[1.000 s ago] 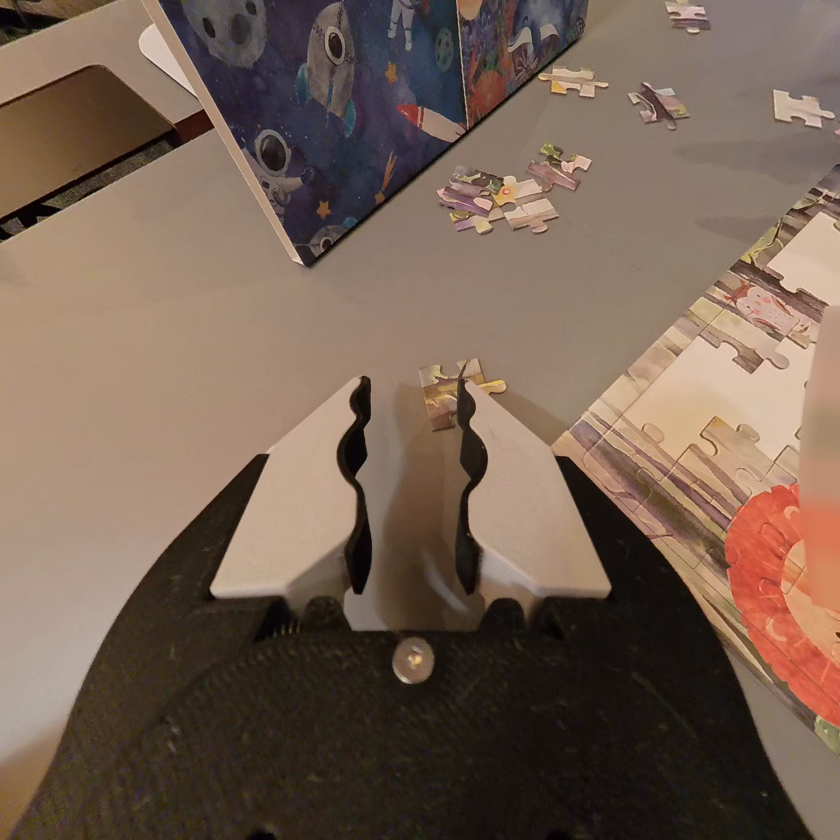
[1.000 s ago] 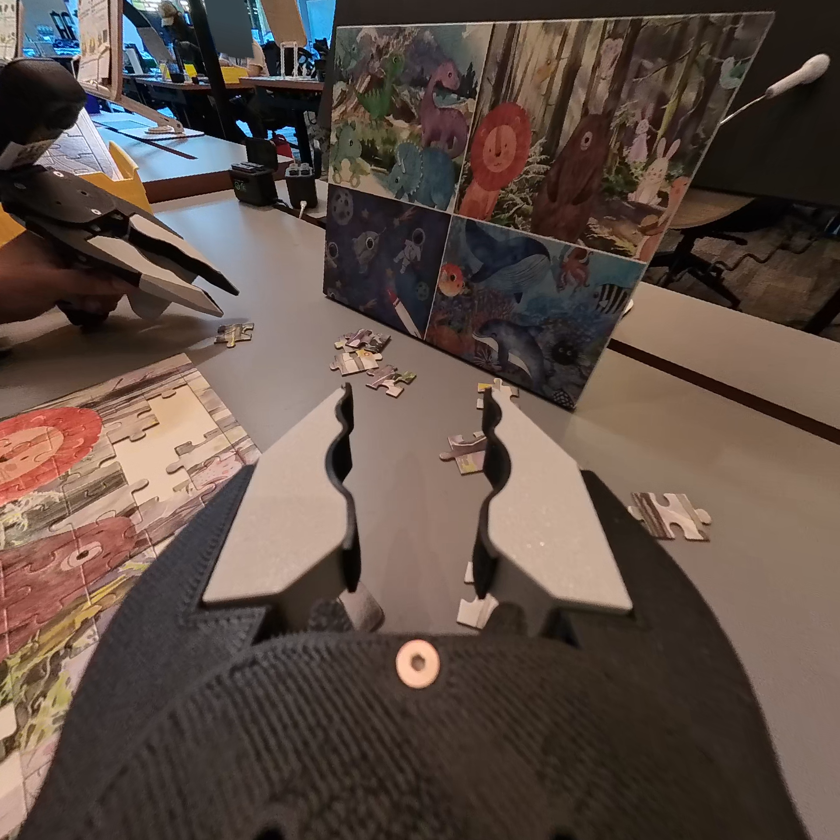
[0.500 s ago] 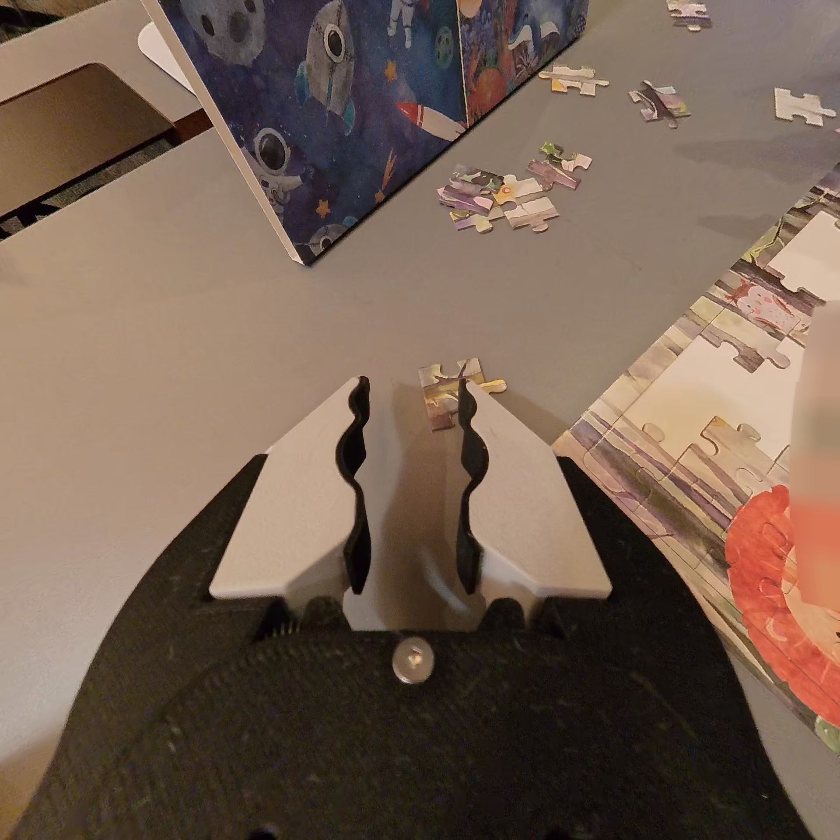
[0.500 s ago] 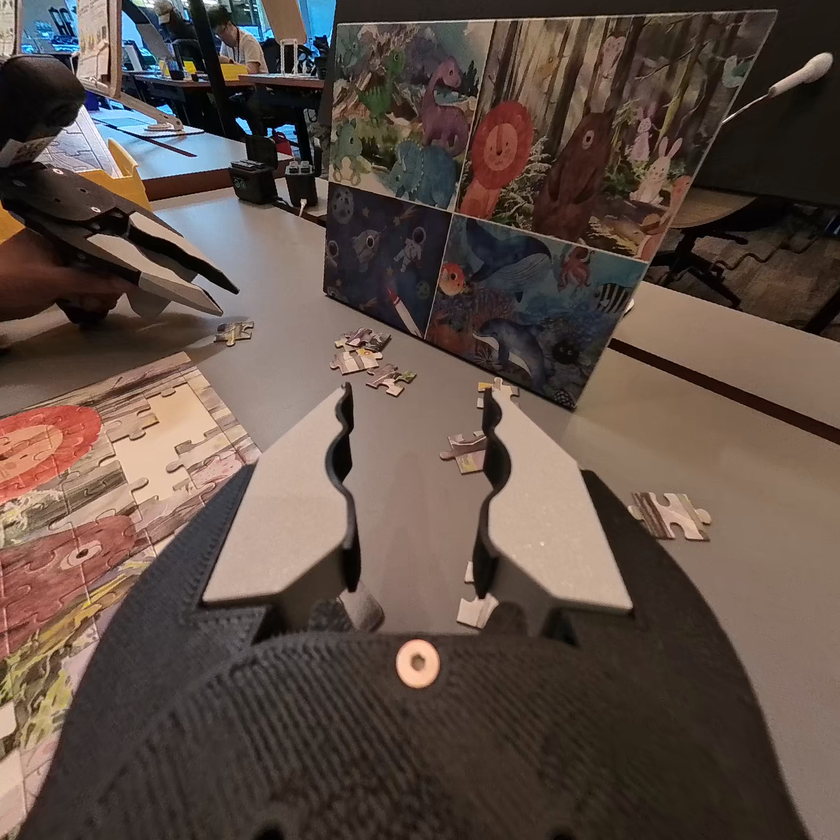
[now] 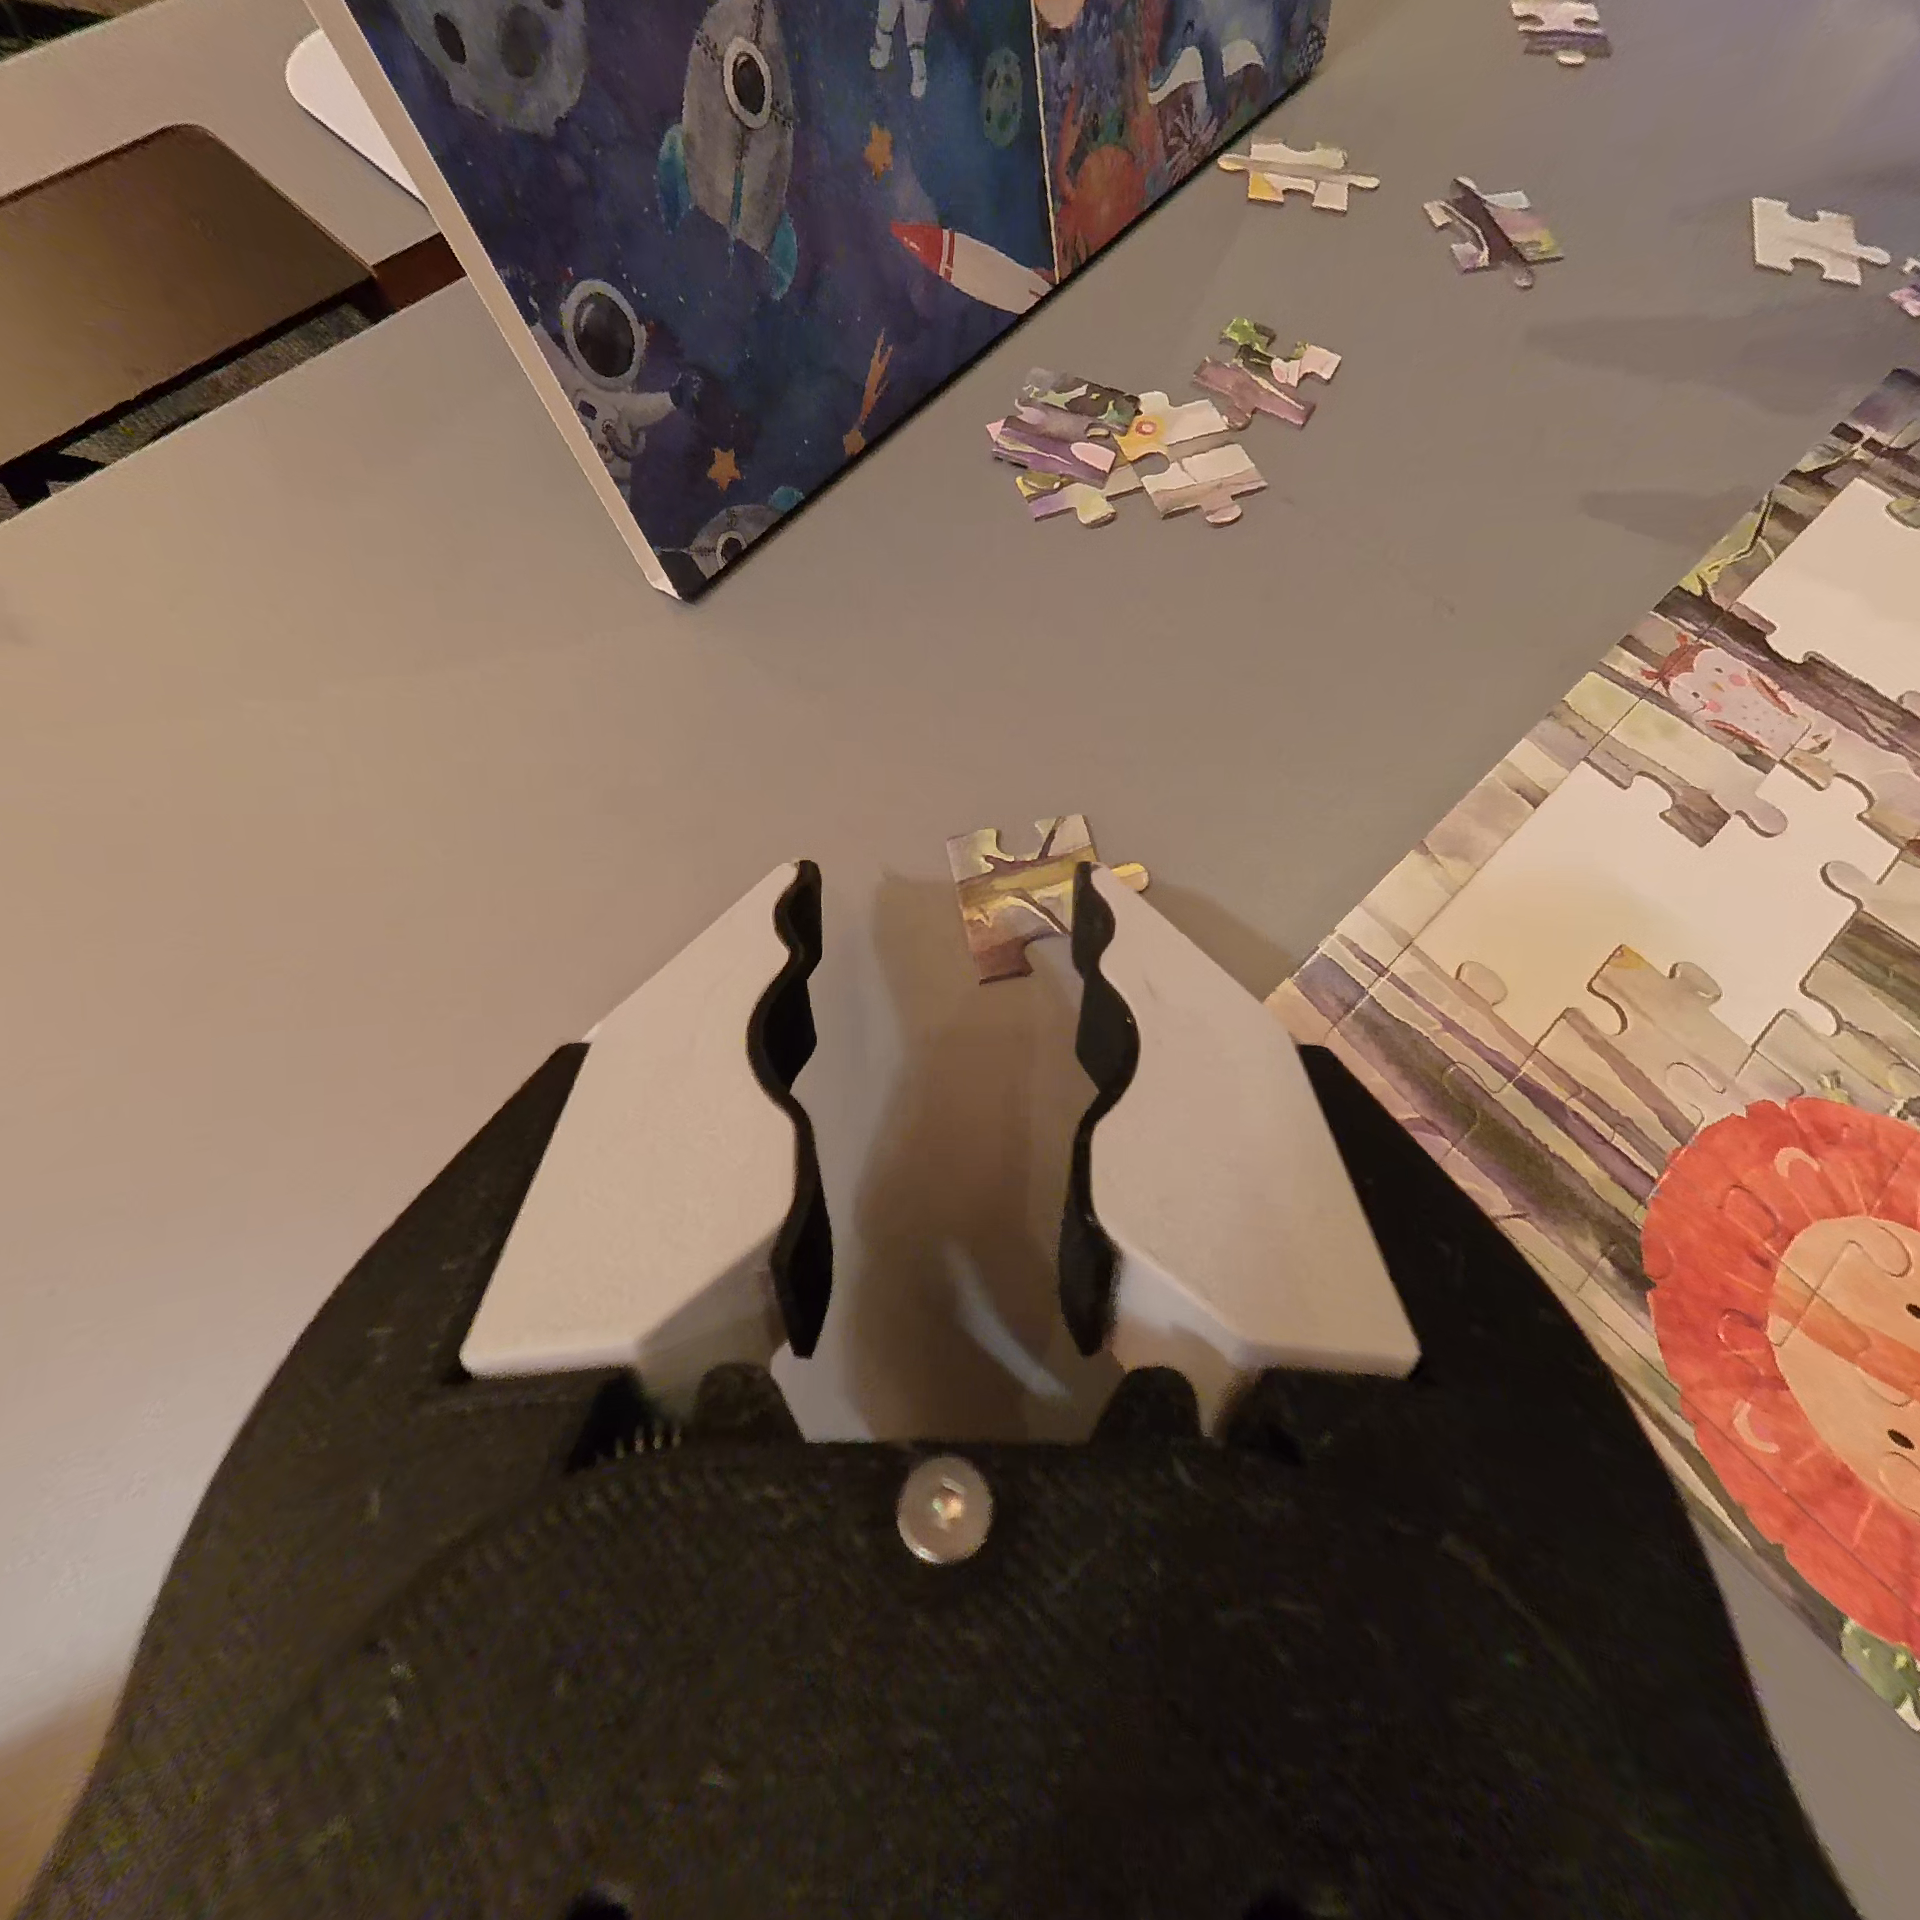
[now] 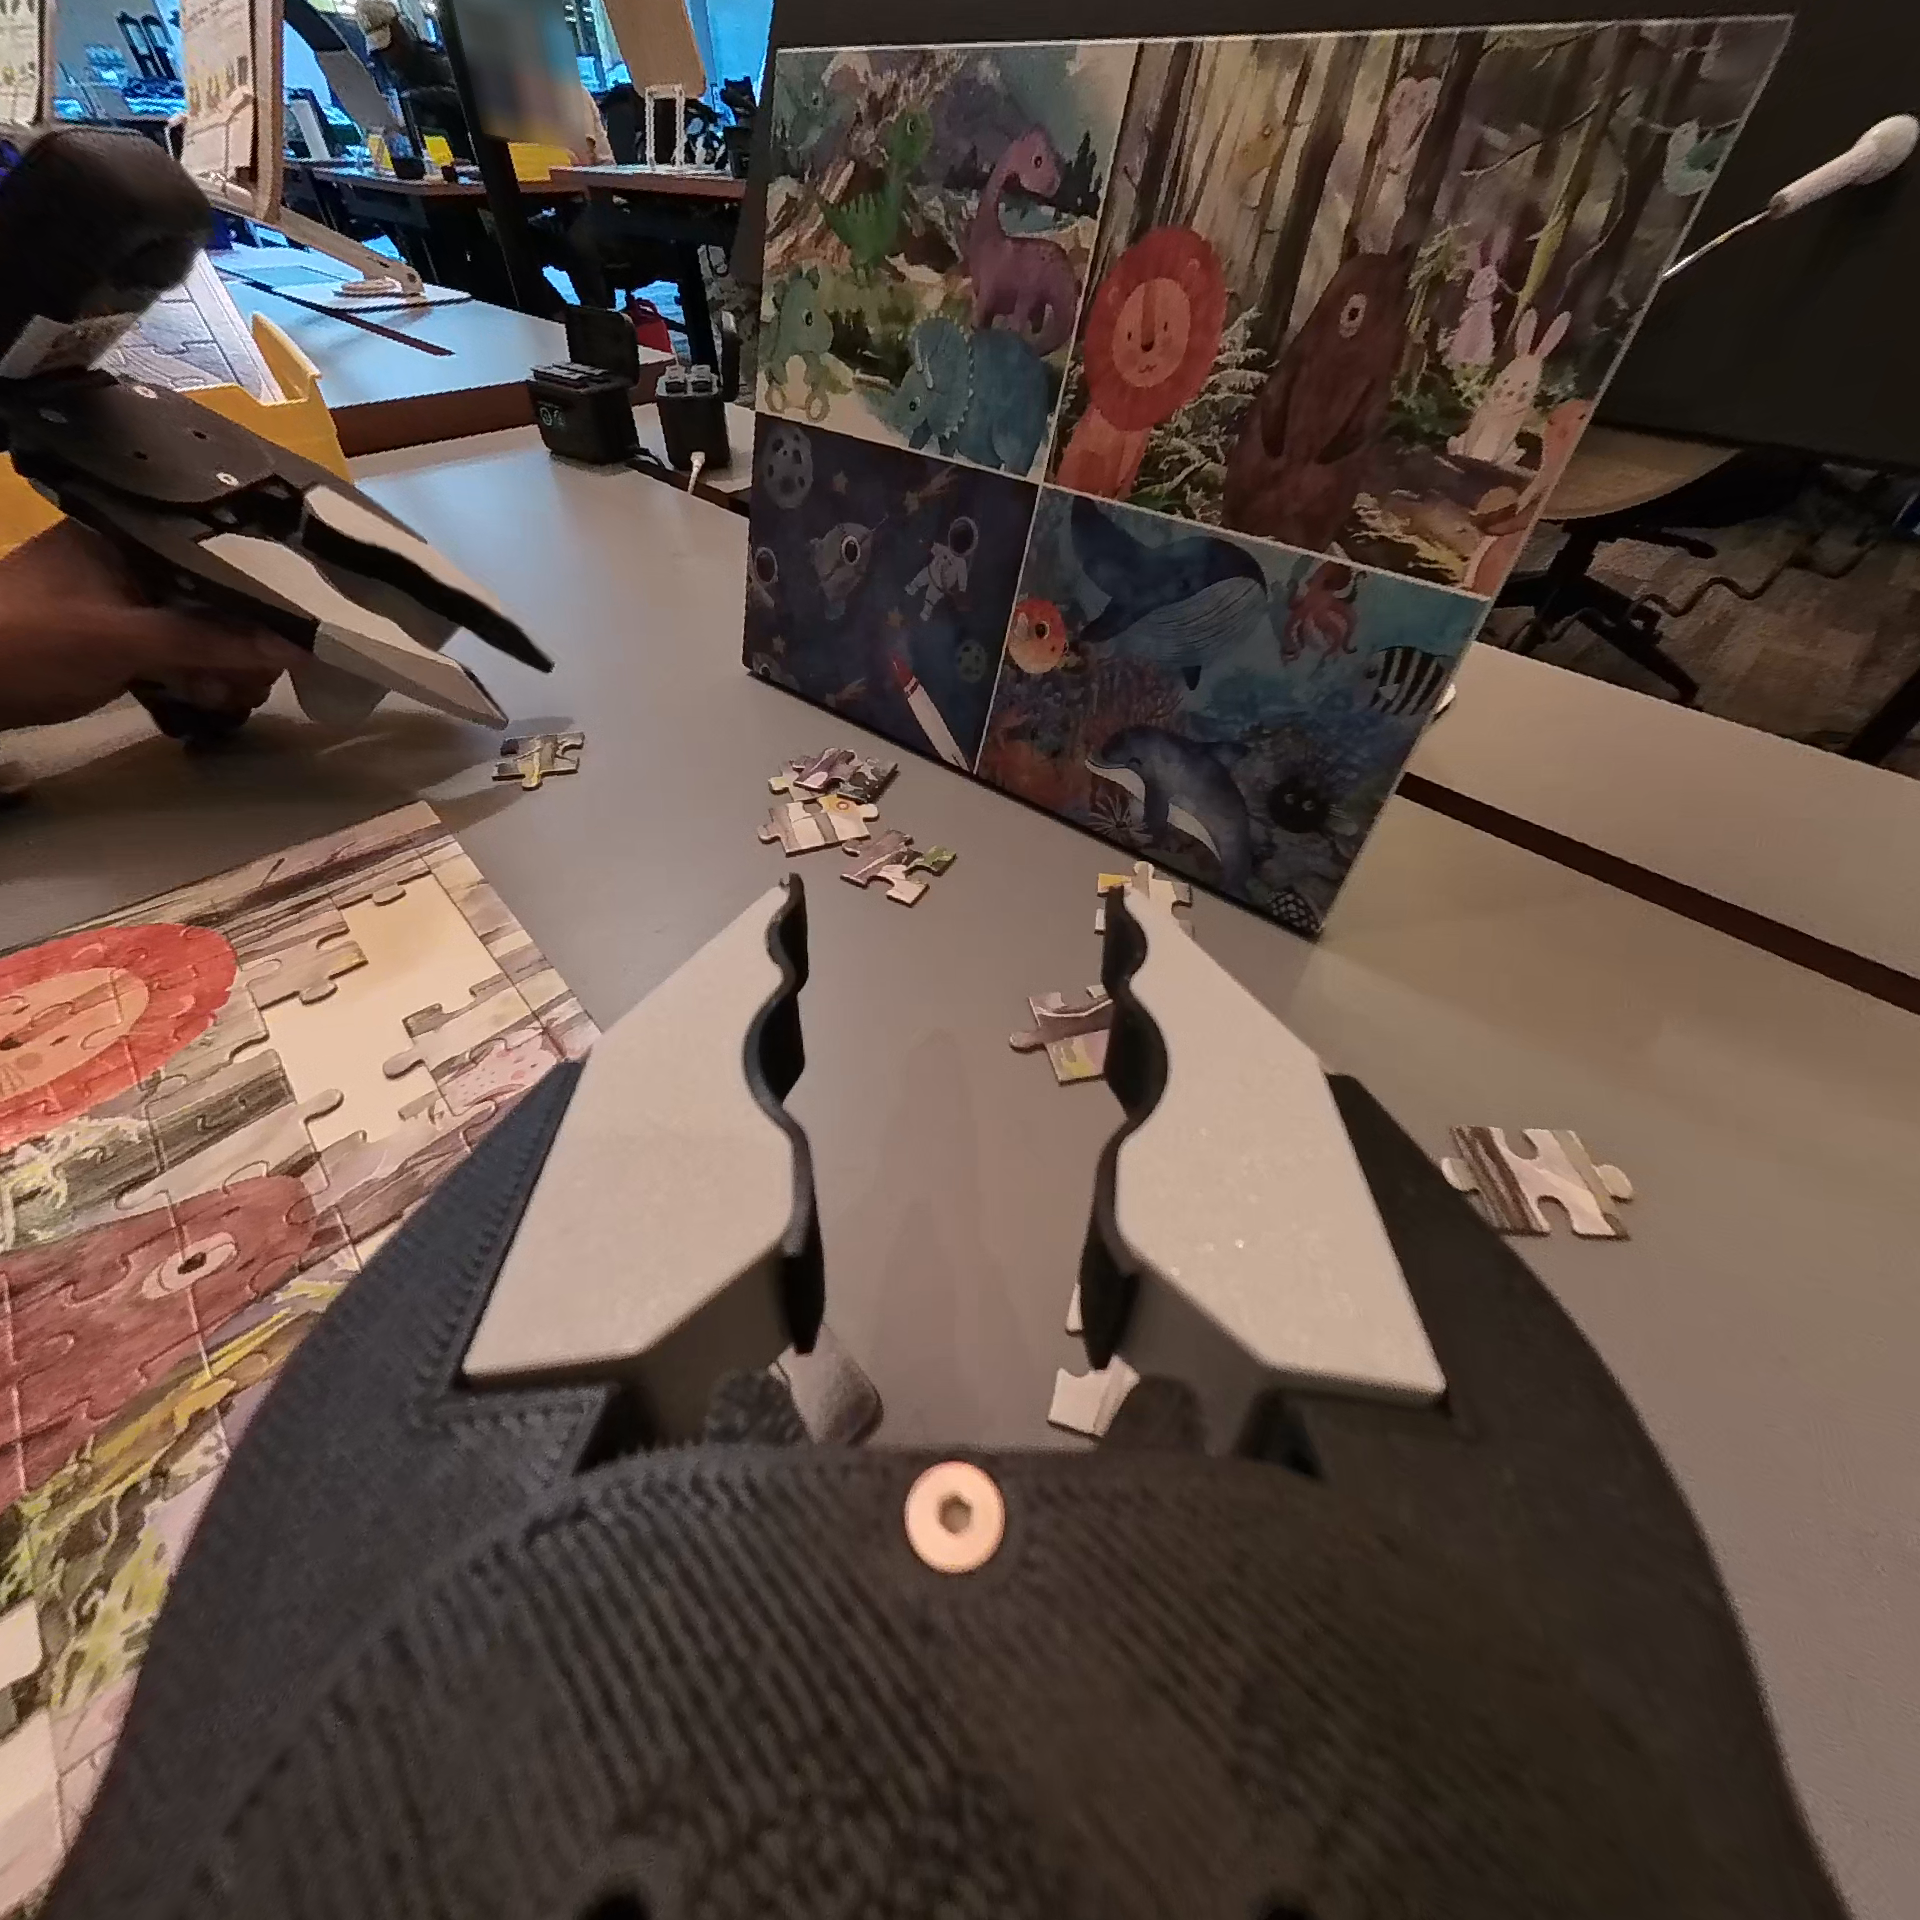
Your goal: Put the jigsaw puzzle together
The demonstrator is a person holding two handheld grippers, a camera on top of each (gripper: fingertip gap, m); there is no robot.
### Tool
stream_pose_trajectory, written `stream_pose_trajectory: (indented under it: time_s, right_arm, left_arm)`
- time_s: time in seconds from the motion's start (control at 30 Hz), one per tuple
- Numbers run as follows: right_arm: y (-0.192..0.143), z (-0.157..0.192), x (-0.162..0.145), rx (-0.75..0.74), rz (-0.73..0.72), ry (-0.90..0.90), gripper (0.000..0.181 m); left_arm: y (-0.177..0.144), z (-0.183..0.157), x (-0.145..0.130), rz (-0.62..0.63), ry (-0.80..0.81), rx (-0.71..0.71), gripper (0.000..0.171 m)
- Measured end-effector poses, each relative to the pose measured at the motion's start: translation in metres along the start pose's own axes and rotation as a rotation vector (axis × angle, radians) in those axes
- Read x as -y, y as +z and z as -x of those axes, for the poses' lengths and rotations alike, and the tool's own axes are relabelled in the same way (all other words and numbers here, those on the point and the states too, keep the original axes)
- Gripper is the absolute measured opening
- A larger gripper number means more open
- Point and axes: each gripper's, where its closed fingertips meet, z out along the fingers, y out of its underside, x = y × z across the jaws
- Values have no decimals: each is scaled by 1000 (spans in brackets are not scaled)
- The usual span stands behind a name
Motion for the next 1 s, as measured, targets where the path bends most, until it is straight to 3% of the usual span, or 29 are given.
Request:
stream_pose_trajectory:
  time_s: [0.27,0.67,1.0]
  right_arm:
    - [0,0,1,1,-2,-2,55]
    - [0,2,1,2,-4,-10,54]
    - [1,2,0,5,2,-11,54]
  left_arm:
    - [-2,-2,2,-23,-65,-47,49]
    - [2,3,-2,20,-17,21,71]
    - [6,3,-7,60,1,33,71]
